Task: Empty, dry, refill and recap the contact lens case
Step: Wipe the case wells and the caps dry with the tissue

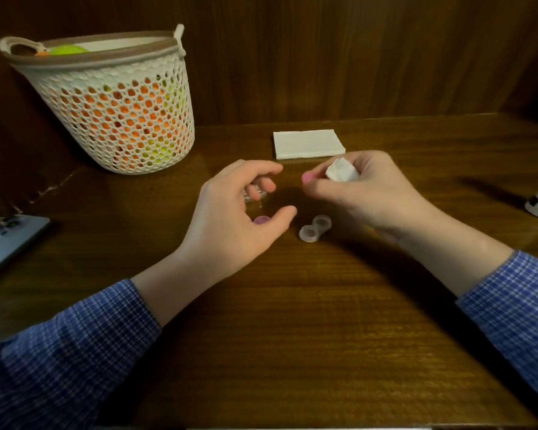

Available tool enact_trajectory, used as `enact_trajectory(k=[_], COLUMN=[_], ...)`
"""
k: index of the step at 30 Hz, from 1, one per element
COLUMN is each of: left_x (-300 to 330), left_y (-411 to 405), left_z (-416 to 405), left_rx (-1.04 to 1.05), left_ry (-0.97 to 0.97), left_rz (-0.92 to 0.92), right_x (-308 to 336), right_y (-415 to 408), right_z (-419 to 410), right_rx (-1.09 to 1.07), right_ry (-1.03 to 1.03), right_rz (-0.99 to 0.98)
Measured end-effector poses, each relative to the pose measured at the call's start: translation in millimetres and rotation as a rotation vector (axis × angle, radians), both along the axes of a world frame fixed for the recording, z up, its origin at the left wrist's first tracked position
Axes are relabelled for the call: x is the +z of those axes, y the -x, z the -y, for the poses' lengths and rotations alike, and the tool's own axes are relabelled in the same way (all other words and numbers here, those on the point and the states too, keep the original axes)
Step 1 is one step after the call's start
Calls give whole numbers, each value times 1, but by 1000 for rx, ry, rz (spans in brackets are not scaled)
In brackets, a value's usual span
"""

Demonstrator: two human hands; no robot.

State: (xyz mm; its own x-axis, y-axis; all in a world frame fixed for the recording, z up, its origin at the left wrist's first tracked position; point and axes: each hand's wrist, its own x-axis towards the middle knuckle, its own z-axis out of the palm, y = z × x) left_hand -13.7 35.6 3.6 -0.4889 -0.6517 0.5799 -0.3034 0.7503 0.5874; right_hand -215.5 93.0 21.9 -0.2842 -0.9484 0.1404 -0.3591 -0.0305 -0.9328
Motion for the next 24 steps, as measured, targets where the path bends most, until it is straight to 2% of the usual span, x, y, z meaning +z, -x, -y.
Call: enact_trajectory(k=[3, 6, 9, 12, 16, 22, 24], left_x=[-2, -6, -8, -9, -11, -13, -14], left_y=[-5, -6, -4, -3, 2, 7, 8], left_z=[5, 6, 7, 11, 13, 14, 15], left_rx=[55, 59, 59, 87, 114, 100, 102], left_ry=[-61, -91, -101, -130, -129, -160, -170], left_rz=[111, 312, 418, 434, 414, 380, 368], right_x=[-2, -8, -11, -12, -13, -10, -11], right_y=[26, 44, 52, 53, 53, 53, 55], right_z=[9, 14, 19, 21, 23, 22, 23], right_rx=[-116, -36, 43, 150, 182, 192, 119], right_ry=[-35, -224, -285, -298, -291, -304, -307], right_rz=[-28, -135, -277, -387, -435, -436, -388])
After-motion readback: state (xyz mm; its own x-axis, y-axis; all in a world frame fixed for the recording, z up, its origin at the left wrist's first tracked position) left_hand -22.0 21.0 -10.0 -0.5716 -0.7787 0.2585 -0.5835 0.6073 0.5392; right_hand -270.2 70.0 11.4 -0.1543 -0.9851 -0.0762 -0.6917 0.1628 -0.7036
